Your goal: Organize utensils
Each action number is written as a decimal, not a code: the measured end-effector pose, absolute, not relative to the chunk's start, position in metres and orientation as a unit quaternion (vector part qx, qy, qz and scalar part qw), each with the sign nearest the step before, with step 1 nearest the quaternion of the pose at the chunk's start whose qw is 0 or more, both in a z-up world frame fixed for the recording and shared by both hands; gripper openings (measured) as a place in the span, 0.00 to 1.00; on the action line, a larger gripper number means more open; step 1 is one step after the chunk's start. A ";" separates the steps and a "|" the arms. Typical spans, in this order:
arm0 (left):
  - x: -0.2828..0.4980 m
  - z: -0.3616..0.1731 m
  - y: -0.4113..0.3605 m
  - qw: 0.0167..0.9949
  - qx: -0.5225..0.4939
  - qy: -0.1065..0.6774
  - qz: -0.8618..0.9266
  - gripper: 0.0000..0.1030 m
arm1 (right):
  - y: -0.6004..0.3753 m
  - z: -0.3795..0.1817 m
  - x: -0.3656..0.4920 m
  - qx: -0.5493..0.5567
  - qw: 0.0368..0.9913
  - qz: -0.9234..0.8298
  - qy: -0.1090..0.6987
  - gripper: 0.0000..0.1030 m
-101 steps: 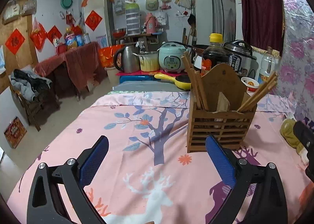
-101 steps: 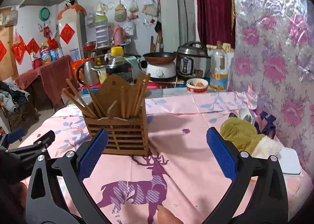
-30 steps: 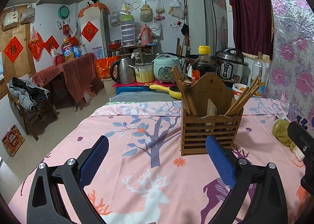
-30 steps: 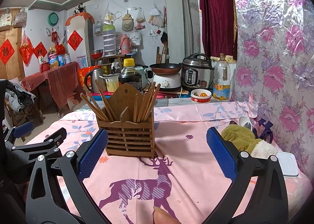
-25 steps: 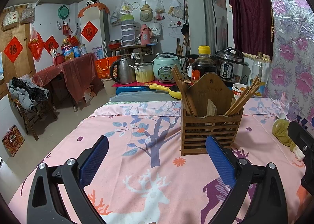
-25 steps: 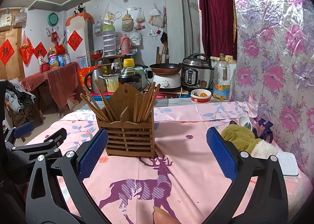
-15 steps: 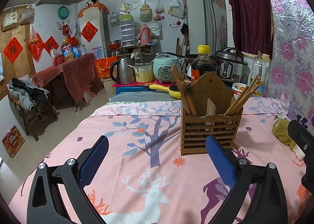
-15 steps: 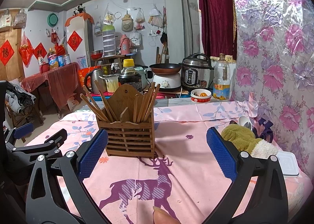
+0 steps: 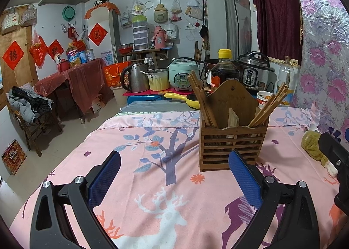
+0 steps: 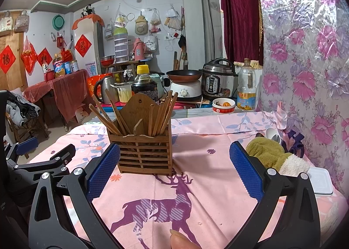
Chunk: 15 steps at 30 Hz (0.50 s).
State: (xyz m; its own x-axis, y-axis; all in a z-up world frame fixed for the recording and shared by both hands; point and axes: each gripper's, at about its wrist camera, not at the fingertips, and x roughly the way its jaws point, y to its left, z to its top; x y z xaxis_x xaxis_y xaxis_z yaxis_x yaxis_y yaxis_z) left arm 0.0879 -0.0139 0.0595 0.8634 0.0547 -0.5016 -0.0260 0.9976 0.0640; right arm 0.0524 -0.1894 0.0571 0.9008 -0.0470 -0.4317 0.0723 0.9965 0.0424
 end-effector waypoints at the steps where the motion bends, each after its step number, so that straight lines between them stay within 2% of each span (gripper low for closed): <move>1: 0.088 0.058 -0.014 0.965 0.028 0.261 0.020 0.94 | -0.189 0.057 0.052 0.029 0.974 -0.030 0.221 0.94; 15: 0.084 0.061 -0.012 0.966 0.029 0.258 0.013 0.94 | -0.190 0.058 0.053 0.029 0.974 -0.030 0.221 0.94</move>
State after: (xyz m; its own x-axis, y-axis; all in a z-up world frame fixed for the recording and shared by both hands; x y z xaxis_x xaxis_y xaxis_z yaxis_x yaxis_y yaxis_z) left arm 0.0837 -0.0123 0.0607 0.8670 0.0394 -0.4968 -0.0100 0.9980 0.0618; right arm 0.0526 -0.1903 0.0576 0.9008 -0.0466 -0.4318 0.0722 0.9964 0.0432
